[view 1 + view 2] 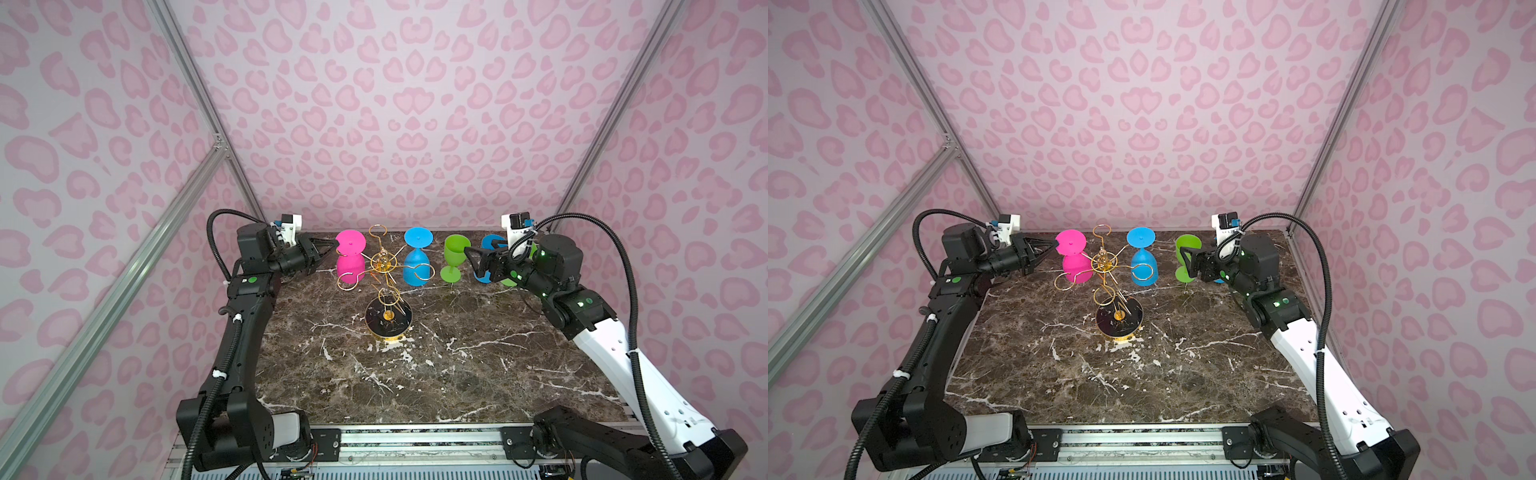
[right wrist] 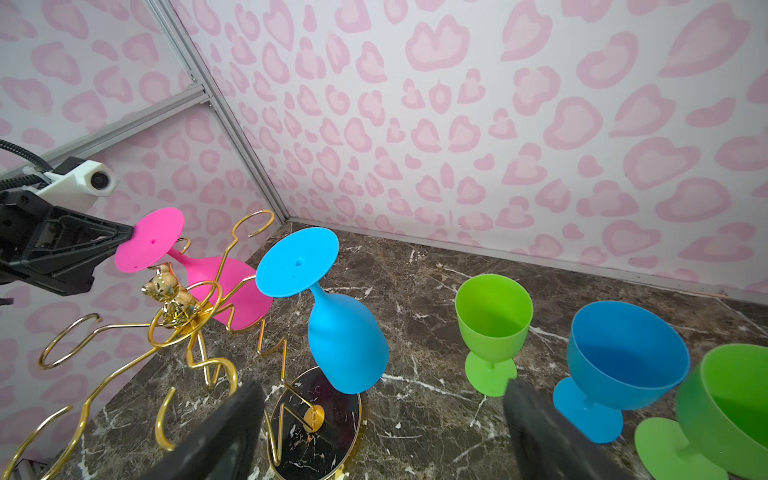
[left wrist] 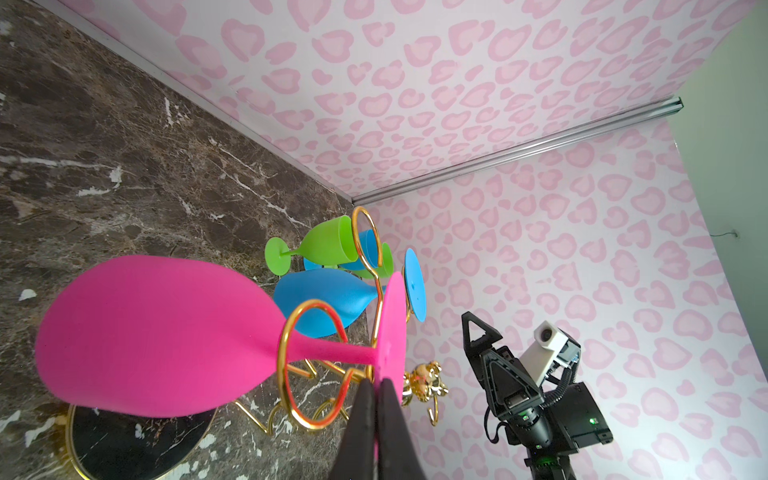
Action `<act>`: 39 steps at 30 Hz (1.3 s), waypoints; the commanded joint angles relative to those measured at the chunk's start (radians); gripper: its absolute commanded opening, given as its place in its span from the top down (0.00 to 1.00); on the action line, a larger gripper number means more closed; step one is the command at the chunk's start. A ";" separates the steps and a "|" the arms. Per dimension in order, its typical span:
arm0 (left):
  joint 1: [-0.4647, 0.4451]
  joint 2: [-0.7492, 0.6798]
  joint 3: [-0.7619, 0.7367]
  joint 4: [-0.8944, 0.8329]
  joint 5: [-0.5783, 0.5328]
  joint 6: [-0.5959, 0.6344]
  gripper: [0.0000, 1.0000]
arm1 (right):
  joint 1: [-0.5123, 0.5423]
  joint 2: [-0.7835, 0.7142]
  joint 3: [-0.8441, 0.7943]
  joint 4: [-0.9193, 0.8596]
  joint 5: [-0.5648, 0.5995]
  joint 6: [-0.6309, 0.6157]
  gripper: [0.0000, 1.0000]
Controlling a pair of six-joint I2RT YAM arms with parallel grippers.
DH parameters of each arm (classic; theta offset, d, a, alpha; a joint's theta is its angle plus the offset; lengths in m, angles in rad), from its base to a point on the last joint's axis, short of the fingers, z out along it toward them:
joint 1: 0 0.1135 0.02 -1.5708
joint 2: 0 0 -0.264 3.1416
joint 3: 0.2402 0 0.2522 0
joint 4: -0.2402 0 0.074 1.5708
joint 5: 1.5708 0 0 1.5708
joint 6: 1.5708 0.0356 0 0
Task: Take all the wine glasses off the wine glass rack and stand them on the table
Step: 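Pull the magenta glass off its hook toward the robot with the left gripper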
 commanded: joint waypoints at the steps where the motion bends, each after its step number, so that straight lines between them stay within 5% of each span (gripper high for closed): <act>1: 0.000 -0.017 -0.009 0.029 0.031 0.005 0.96 | 0.000 -0.004 -0.009 0.037 0.001 0.006 0.08; 39: -0.049 0.033 0.029 0.059 0.024 -0.010 0.96 | 0.000 0.003 -0.006 0.037 -0.003 0.009 0.08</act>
